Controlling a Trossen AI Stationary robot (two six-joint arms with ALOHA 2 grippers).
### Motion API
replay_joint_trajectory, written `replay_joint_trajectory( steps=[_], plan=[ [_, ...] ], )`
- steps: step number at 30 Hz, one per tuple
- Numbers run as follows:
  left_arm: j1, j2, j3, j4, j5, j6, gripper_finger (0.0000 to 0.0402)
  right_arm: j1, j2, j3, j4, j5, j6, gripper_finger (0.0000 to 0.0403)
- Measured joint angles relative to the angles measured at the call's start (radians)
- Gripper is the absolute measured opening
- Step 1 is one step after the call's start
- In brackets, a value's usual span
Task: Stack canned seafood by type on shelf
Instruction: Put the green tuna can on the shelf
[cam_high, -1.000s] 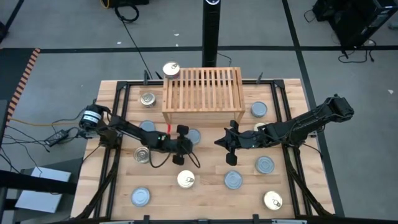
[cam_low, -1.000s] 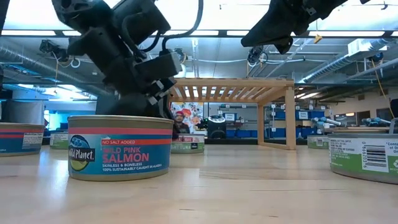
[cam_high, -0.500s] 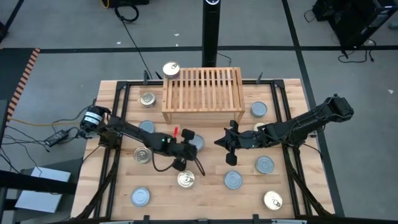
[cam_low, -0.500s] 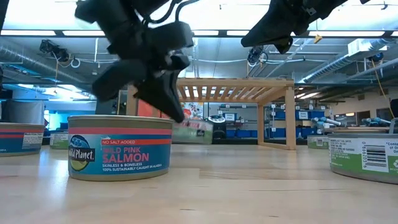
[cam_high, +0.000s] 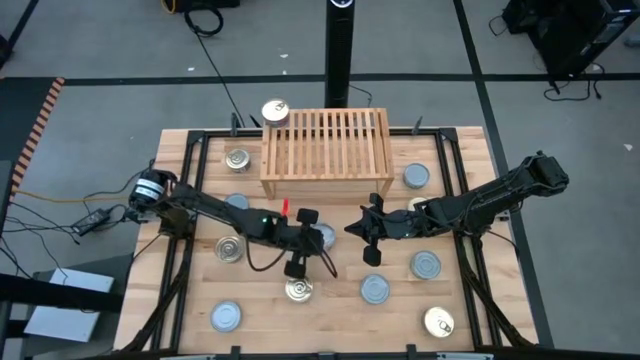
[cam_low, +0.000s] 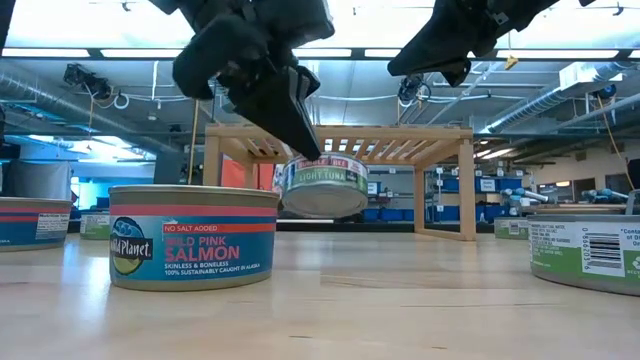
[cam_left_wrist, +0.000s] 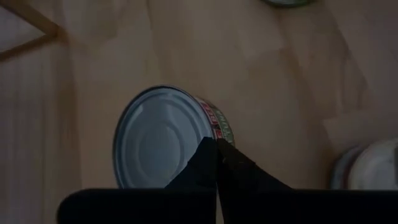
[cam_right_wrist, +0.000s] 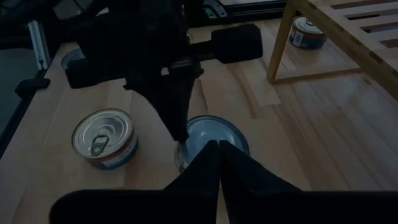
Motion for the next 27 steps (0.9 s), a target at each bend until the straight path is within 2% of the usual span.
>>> replay_joint_trajectory(
  steps=[6,10,15,20,27],
  plan=[
    [0.022,-0.001,0.0,0.017,0.009,-0.016,0.0,0.005,0.0,0.0,0.0,-0.026,-0.018,0.0023],
    [0.034,-0.002,0.0,0.046,0.076,-0.02,0.0,0.018,0.0,0.0,0.0,-0.017,-0.035,0.0033],
    [0.05,-0.002,0.0,0.089,0.158,-0.024,0.0,0.079,0.035,0.001,0.0,0.112,-0.034,0.0068],
    [0.073,-0.002,0.0,0.131,0.23,-0.046,0.0,0.175,0.161,0.001,0.024,0.235,-0.075,0.0123],
    [0.087,-0.003,0.0,0.157,0.274,-0.072,0.0,0.295,0.319,0.043,0.065,0.532,-0.22,0.0202]
  ],
)
